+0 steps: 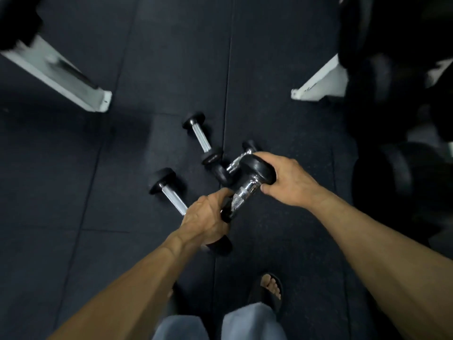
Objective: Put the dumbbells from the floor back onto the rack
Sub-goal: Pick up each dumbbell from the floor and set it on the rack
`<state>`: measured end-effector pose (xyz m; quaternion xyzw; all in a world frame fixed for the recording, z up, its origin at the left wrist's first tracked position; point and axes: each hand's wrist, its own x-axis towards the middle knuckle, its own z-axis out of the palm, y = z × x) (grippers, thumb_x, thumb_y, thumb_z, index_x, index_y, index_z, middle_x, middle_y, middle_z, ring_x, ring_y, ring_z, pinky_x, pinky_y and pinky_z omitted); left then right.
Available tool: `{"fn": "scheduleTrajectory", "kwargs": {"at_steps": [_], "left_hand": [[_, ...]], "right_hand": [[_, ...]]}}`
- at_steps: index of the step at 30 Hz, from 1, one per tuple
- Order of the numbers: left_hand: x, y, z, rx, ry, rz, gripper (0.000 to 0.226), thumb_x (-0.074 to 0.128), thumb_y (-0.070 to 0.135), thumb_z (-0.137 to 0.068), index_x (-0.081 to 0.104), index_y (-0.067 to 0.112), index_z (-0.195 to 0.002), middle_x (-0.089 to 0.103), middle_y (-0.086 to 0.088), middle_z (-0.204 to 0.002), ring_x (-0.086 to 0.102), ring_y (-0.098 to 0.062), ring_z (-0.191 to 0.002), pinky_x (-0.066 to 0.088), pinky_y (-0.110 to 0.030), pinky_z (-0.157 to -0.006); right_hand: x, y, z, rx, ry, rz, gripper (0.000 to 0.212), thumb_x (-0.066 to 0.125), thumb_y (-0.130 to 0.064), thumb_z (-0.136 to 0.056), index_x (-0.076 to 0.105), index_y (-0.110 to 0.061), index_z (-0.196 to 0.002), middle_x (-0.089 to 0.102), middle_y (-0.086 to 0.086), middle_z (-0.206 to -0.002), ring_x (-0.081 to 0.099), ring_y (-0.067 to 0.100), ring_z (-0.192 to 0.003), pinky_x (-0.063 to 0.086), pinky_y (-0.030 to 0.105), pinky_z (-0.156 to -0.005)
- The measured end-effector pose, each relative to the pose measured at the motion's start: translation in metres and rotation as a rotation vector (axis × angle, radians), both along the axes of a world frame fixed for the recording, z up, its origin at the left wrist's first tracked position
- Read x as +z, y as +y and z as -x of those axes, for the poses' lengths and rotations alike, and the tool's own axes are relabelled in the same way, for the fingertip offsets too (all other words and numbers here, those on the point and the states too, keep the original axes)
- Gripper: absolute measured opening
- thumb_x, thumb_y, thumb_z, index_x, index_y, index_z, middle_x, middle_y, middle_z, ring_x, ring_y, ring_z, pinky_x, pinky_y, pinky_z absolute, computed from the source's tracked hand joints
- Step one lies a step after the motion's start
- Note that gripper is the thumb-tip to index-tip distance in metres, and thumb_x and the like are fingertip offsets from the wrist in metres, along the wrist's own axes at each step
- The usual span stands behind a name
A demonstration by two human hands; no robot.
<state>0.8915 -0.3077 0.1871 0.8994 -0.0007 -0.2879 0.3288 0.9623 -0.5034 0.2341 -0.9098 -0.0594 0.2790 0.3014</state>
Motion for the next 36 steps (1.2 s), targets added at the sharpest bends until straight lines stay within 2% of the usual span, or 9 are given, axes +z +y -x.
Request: {"fn": "scheduleTrajectory", "kwargs": {"at_steps": [6, 10, 14, 20, 23, 26, 29, 34, 36], "left_hand": [[0.139, 0.010, -0.040, -0.075, -0.124, 0.039, 0.062, 0.072, 0.023, -0.067, 0.047, 0.037, -0.123, 0.068, 0.007, -0.102, 0.062, -0.021, -0.098, 0.052, -0.040, -0.082], [0.230, 0.012, -0.067, -0.127, -0.204, 0.068, 0.061, 0.071, 0.025, -0.064, 0.047, 0.041, -0.117, 0.065, 0.013, -0.094, 0.061, -0.020, -0.095, 0.052, -0.041, -0.079], [0.319, 0.001, -0.093, -0.191, -0.303, 0.080, 0.062, 0.074, 0.022, -0.066, 0.049, 0.034, -0.122, 0.062, 0.012, -0.090, 0.060, -0.021, -0.093, 0.052, -0.040, -0.077], [0.424, -0.057, -0.130, -0.314, -0.405, 0.098, 0.059, 0.074, 0.021, -0.066, 0.049, 0.034, -0.119, 0.066, 0.009, -0.087, 0.062, -0.020, -0.088, 0.053, -0.042, -0.076], [0.454, -0.108, -0.145, -0.376, -0.418, 0.125, 0.060, 0.075, 0.019, -0.067, 0.049, 0.032, -0.120, 0.066, 0.010, -0.087, 0.063, -0.018, -0.087, 0.054, -0.042, -0.077], [0.468, -0.170, -0.162, -0.439, -0.413, 0.155, 0.059, 0.075, 0.017, -0.068, 0.051, 0.029, -0.120, 0.065, 0.008, -0.089, 0.064, -0.019, -0.086, 0.055, -0.043, -0.079], [0.468, -0.242, -0.182, -0.504, -0.388, 0.171, 0.059, 0.074, 0.019, -0.067, 0.052, 0.028, -0.121, 0.062, 0.011, -0.091, 0.062, -0.017, -0.089, 0.055, -0.042, -0.079], [0.450, -0.367, -0.220, -0.585, -0.342, 0.179, 0.059, 0.075, 0.021, -0.064, 0.054, 0.032, -0.118, 0.067, 0.007, -0.098, 0.063, -0.020, -0.096, 0.053, -0.039, -0.084], [0.446, -0.414, -0.234, -0.630, -0.332, 0.178, 0.058, 0.075, 0.021, -0.064, 0.054, 0.033, -0.117, 0.067, 0.007, -0.097, 0.063, -0.019, -0.095, 0.053, -0.039, -0.084]], "right_hand": [[0.148, 0.004, -0.026, -0.024, -0.112, 0.039, 0.065, 0.071, -0.008, -0.075, 0.051, -0.046, -0.123, 0.068, -0.012, -0.097, 0.065, 0.013, -0.092, 0.054, 0.041, -0.087], [0.249, 0.003, -0.041, -0.046, -0.195, 0.049, 0.064, 0.071, -0.007, -0.074, 0.052, -0.044, -0.122, 0.068, -0.012, -0.097, 0.065, 0.012, -0.093, 0.054, 0.036, -0.087], [0.343, -0.012, -0.050, -0.081, -0.288, 0.066, 0.067, 0.072, -0.009, -0.073, 0.050, -0.044, -0.126, 0.068, -0.012, -0.102, 0.065, 0.013, -0.095, 0.054, 0.038, -0.089], [0.448, -0.072, -0.054, -0.164, -0.460, 0.113, 0.067, 0.071, -0.015, -0.070, 0.050, -0.040, -0.129, 0.068, -0.011, -0.110, 0.064, 0.017, -0.103, 0.050, 0.039, -0.094], [0.479, -0.122, -0.056, -0.218, -0.491, 0.134, 0.068, 0.069, -0.021, -0.068, 0.048, -0.044, -0.129, 0.067, -0.014, -0.111, 0.063, 0.016, -0.105, 0.050, 0.038, -0.094], [0.495, -0.182, -0.061, -0.274, -0.467, 0.109, 0.065, 0.070, -0.013, -0.071, 0.053, -0.041, -0.128, 0.067, -0.014, -0.106, 0.065, 0.011, -0.097, 0.052, 0.032, -0.091], [0.492, -0.250, -0.071, -0.337, -0.432, 0.098, 0.061, 0.069, -0.009, -0.073, 0.055, -0.039, -0.123, 0.068, -0.012, -0.099, 0.066, 0.008, -0.087, 0.055, 0.038, -0.086], [0.471, -0.365, -0.089, -0.440, -0.419, 0.096, 0.055, 0.066, -0.022, -0.068, 0.057, -0.036, -0.120, 0.068, -0.011, -0.103, 0.064, 0.014, -0.098, 0.052, 0.040, -0.091], [0.466, -0.409, -0.096, -0.476, -0.412, 0.118, 0.057, 0.067, -0.017, -0.068, 0.058, -0.033, -0.122, 0.068, -0.010, -0.105, 0.064, 0.015, -0.100, 0.051, 0.041, -0.093]]}}
